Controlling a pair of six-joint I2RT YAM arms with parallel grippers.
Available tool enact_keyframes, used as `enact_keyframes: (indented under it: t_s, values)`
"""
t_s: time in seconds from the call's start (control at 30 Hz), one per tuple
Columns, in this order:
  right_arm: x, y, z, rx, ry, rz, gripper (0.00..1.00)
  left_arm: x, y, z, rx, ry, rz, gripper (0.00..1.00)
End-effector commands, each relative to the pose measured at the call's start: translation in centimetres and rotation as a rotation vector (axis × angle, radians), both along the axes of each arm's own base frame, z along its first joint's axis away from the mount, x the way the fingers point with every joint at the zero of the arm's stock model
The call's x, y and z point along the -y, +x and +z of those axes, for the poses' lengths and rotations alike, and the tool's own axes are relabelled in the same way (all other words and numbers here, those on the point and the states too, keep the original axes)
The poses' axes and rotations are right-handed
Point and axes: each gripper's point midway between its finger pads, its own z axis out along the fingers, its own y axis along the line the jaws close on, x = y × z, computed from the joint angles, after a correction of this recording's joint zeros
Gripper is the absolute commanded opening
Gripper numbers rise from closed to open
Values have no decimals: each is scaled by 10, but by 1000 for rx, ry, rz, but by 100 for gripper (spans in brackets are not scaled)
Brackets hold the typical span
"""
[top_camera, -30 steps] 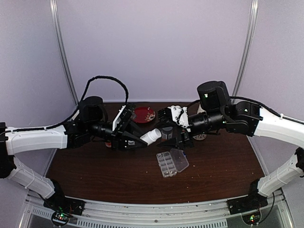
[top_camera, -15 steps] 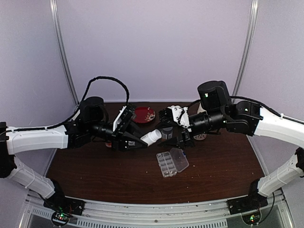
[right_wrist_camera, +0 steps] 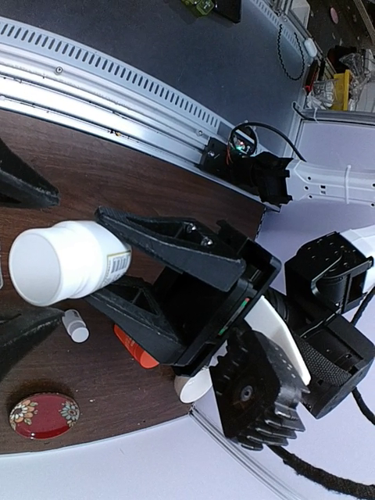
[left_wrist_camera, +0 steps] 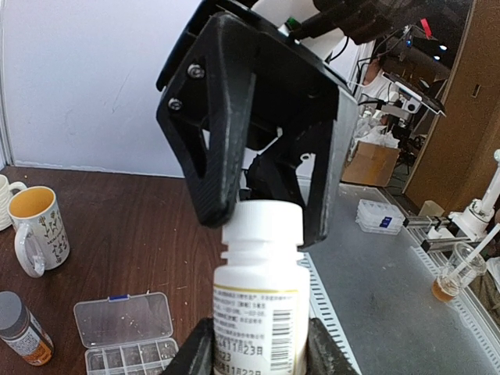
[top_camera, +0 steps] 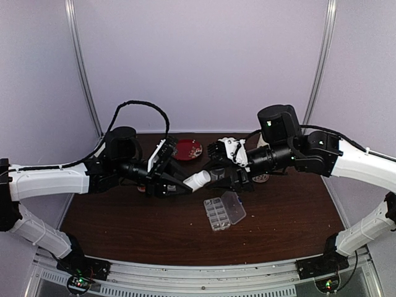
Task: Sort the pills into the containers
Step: Screw the lid of the pill bottle onto the pill bottle.
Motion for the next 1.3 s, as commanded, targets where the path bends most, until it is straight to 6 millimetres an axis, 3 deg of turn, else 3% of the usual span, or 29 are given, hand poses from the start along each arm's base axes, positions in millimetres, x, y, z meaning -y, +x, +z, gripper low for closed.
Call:
enact_keyframes:
  t_s: [0.0, 0.43, 0.67, 0.87, 1.03, 1.27]
  values:
    - [-1, 0, 13, 6, 24, 9, 43, 1, 1, 9, 37, -29, -11, 0]
    - [-8, 7, 6, -64, 12, -30, 27, 2, 4, 7, 48, -23, 7, 0]
    - [-12, 13, -1, -159, 42, -91, 21, 1, 17, 7, 137, 0, 85, 0]
    - [-17, 20, -1, -289, 88, -170, 19, -3, 35, 19, 330, -17, 201, 0]
    - [-16, 41, 2, -416, 126, -343, 16, -12, 59, 32, 497, 13, 371, 0]
    - [-14, 65, 3, -660, 189, -567, 16, -12, 78, 37, 794, 141, 543, 0]
